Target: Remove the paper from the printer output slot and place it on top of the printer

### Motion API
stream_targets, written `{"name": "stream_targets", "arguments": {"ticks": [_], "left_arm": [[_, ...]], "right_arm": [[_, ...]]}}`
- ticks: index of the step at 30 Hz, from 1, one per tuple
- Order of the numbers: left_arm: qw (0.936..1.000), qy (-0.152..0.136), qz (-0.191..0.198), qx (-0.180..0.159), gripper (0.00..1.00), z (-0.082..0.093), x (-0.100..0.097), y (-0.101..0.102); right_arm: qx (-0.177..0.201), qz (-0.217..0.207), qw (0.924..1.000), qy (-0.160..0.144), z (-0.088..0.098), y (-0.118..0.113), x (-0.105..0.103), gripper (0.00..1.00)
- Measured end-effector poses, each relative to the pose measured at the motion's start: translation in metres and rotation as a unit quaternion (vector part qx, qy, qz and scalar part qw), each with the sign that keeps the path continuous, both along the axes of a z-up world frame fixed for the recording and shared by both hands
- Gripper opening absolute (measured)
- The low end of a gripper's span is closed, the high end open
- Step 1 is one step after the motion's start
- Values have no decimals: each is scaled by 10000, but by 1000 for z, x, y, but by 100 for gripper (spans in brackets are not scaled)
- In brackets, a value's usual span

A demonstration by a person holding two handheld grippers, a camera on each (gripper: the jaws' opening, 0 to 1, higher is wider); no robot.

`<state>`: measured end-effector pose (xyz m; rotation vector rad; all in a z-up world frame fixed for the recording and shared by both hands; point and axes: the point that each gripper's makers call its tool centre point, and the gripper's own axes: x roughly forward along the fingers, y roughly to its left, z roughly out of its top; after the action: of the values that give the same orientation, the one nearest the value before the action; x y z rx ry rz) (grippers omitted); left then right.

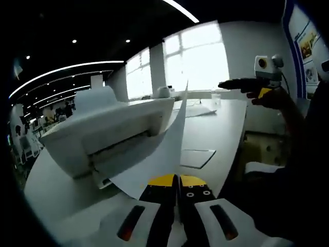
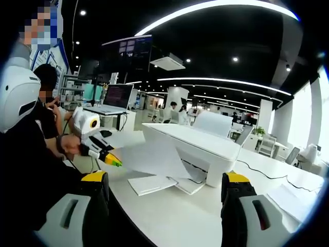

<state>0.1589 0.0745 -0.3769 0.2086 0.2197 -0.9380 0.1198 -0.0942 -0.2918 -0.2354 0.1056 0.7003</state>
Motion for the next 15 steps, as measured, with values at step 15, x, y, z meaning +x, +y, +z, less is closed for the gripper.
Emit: {"name": "stream_targets", "arguments": {"ticks": [15], "left_arm": [[9998, 61, -16, -203, 6, 10, -4, 1]], "right_arm": [[-18, -6, 10000, -27, 2, 1, 0, 85]]}}
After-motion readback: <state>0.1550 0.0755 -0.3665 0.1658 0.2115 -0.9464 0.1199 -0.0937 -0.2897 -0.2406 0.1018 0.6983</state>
